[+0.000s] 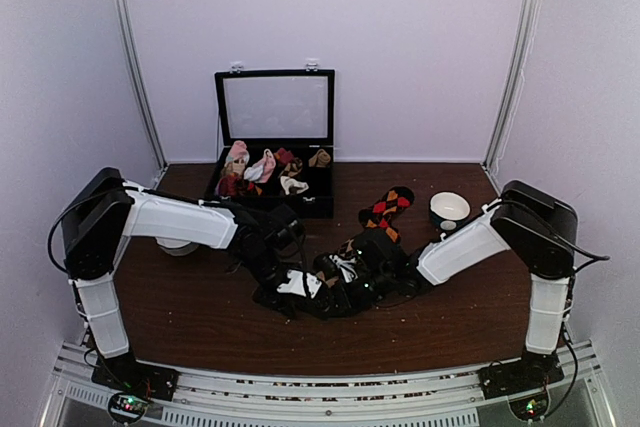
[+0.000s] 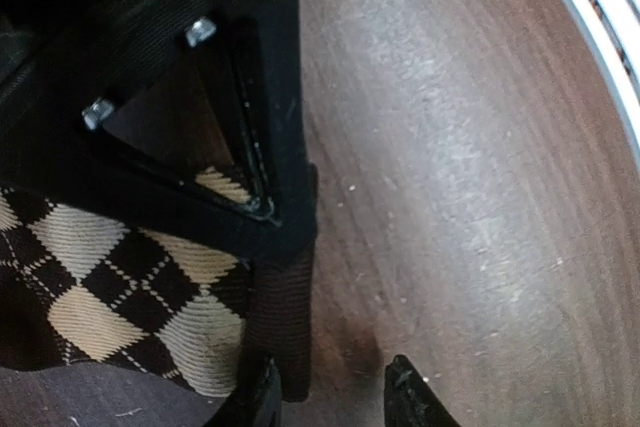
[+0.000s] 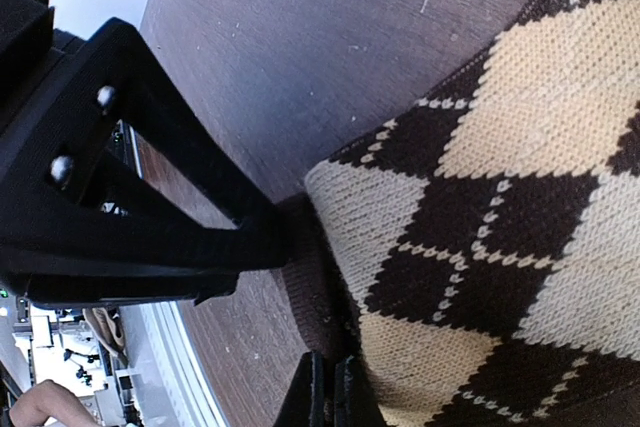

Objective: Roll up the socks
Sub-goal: Roll the sock at the center of the board.

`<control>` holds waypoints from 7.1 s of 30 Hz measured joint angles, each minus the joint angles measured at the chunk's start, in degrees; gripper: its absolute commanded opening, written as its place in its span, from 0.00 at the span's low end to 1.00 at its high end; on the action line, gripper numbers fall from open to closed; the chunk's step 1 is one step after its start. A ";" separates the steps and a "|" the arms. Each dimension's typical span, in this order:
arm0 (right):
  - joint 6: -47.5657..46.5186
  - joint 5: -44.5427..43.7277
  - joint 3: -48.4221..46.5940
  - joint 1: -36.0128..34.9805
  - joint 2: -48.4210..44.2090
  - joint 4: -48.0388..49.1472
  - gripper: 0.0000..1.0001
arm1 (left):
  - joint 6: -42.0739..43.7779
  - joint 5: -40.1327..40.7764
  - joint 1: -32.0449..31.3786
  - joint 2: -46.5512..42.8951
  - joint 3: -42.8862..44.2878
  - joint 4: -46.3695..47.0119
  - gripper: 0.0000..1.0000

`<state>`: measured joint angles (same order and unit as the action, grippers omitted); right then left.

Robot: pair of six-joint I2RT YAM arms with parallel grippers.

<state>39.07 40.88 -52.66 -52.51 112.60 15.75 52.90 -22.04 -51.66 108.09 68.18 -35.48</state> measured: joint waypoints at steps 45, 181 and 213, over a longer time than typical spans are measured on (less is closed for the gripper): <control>4.39 4.37 0.09 1.79 0.83 0.48 0.00 | 0.09 6.40 -3.26 0.83 -0.13 2.40 0.38; -5.18 0.98 -4.85 0.81 0.35 -10.75 0.00 | -3.23 -7.39 0.68 8.20 12.11 -10.88 0.32; -0.28 5.88 0.70 3.17 0.50 -0.72 0.14 | -5.49 -6.23 0.22 11.32 13.97 -10.64 0.07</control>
<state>38.79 46.76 -51.96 -49.34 113.10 15.03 47.42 -28.27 -51.44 119.42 82.15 -46.13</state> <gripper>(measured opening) 0.107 0.168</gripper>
